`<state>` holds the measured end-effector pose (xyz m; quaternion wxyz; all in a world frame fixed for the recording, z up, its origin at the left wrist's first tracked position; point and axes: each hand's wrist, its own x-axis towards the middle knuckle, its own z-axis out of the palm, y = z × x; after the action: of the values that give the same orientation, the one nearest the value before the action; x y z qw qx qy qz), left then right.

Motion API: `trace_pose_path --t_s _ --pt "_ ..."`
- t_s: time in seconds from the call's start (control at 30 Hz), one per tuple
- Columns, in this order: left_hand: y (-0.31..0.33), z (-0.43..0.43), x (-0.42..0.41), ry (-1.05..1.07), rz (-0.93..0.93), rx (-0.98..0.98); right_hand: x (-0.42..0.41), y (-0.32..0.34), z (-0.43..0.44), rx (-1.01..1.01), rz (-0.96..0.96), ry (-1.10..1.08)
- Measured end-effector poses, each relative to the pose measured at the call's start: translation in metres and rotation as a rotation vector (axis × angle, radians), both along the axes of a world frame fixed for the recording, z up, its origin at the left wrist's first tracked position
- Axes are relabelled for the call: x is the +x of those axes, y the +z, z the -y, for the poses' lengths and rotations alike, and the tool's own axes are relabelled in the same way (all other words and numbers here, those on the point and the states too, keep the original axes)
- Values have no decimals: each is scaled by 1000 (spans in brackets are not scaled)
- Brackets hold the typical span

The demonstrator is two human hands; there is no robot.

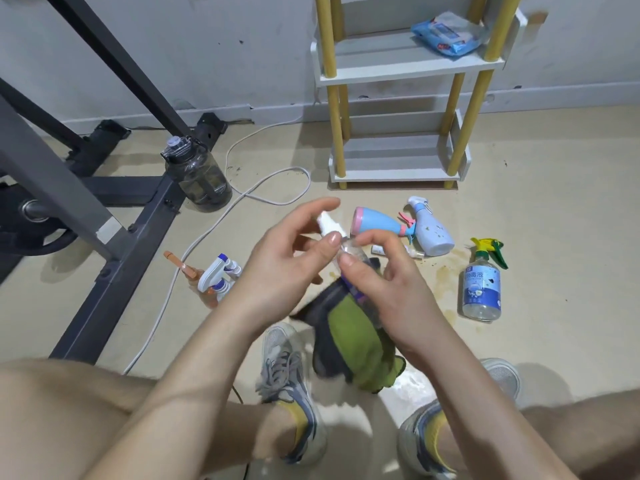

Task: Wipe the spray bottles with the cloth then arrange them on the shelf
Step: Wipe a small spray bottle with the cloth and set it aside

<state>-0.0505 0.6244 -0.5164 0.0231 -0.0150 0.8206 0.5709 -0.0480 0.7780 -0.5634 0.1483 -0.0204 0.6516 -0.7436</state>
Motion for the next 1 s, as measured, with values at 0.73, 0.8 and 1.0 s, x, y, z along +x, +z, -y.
trace_pose_path --t_s 0.73,0.8,1.0 --pt "0 9 -2 615 -88 465 -17 10 -26 -978 544 -615" --pt "-7 -12 5 615 4 585 -16 13 -14 -990 491 -520" --pt "-16 -37 19 183 191 382 -5 7 8 -667 299 -436"
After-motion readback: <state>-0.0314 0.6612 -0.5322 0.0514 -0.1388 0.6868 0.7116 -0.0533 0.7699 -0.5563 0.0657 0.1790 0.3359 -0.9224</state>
